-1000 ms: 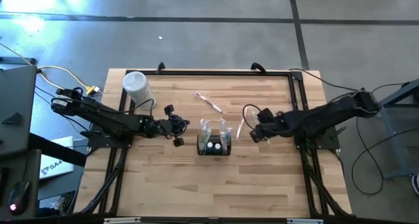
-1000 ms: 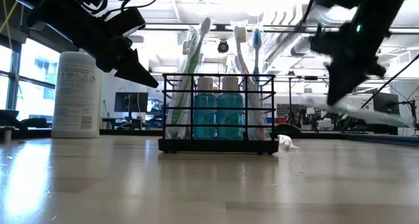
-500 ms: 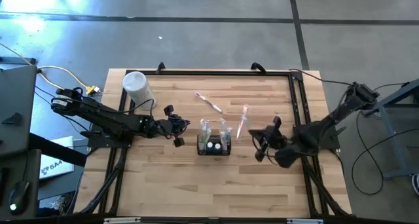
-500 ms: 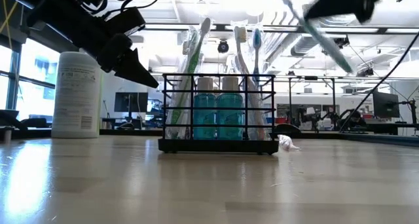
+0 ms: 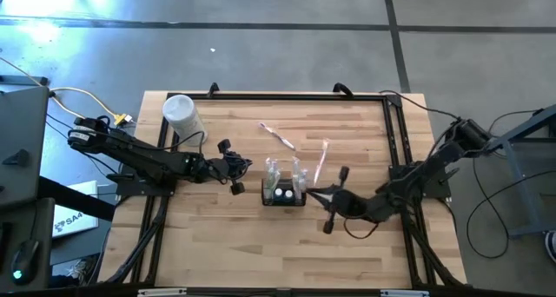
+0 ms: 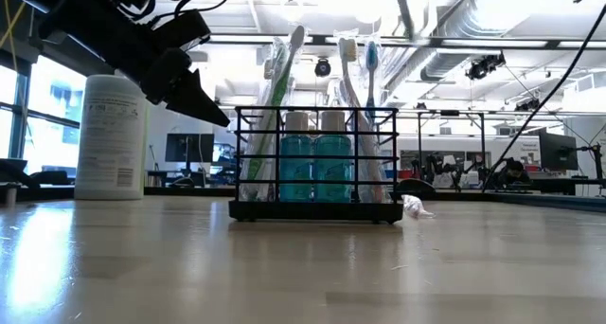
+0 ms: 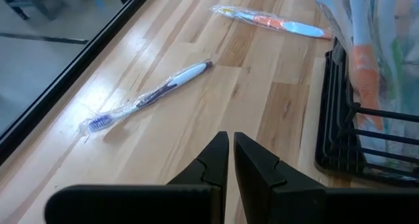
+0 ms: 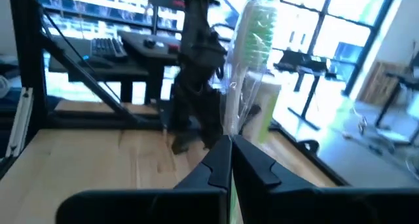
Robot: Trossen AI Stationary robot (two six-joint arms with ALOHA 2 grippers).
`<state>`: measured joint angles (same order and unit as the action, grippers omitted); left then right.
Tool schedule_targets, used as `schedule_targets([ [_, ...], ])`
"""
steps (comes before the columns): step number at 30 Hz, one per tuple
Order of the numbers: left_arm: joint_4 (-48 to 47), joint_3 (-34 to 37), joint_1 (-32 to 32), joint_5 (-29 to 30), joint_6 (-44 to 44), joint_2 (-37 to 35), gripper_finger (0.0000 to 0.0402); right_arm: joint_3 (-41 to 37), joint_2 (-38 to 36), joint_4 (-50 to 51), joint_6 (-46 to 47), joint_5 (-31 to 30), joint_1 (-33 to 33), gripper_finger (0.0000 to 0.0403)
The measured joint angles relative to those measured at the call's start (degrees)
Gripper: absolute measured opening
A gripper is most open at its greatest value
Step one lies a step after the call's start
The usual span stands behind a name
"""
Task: Pick & Place toothbrushing station
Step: Put the green toothbrush into the black wire organizer
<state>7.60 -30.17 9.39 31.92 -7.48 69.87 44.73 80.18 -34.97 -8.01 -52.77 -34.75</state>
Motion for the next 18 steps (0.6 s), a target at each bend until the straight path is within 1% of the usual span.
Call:
schedule_targets([
  [2,0.4,0.0,0.0,0.0,0.4,0.0,0.0022,0.0,1.5,-3.3,-2.1,2.3,2.1,0.0003],
  [4,1.2,0.0,0.0,0.0,1.2,0.0,0.0022,0.0,1.9,-3.5,-2.7,4.2,3.9,0.0003],
  [7,2.2,0.0,0.0,-0.1,1.6,0.0,0.0022,-1.2,1.8,-3.8,-1.0,7.5,6.5,0.0003],
  [10,2.4,0.0,0.0,-0.1,1.6,0.0,0.0022,-3.9,1.8,-5.8,0.1,8.9,7.9,0.0003],
  [13,2.5,0.0,0.0,-0.1,0.6,0.0,0.0022,-8.2,1.8,-12.6,0.6,12.2,9.0,0.0003],
  [18,2.5,0.0,0.0,-0.1,-4.0,0.0,0.0022,-16.5,1.8,-26.6,1.2,17.8,10.2,0.0003],
])
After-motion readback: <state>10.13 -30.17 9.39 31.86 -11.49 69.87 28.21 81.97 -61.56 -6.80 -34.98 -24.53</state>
